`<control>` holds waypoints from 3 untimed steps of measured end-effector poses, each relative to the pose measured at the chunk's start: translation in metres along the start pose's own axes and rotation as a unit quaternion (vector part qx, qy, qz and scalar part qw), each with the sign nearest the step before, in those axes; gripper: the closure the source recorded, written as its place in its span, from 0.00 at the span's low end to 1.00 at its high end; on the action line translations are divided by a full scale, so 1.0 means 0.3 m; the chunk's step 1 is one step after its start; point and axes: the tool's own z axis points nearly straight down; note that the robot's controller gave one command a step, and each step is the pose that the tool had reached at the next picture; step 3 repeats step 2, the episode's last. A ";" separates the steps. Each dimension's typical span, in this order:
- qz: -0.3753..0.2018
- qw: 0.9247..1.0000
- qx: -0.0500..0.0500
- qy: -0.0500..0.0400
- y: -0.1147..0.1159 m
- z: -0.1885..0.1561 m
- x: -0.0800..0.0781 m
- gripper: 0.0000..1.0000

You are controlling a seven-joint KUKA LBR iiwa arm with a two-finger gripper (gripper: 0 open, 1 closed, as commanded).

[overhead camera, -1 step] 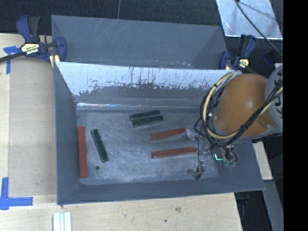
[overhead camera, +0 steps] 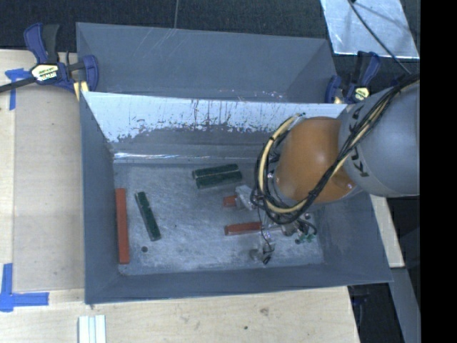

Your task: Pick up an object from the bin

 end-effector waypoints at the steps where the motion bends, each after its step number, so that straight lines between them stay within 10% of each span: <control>1: -0.001 1.000 0.000 -0.001 0.001 -0.002 -0.001 1.00; 2: 0.001 1.000 0.001 -0.003 0.002 -0.471 -0.019 1.00; 3: 0.001 1.000 0.001 -0.003 0.002 -0.471 -0.019 1.00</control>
Offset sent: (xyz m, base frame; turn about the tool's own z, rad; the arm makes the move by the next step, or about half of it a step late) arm 0.0000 0.0000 0.0000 0.0000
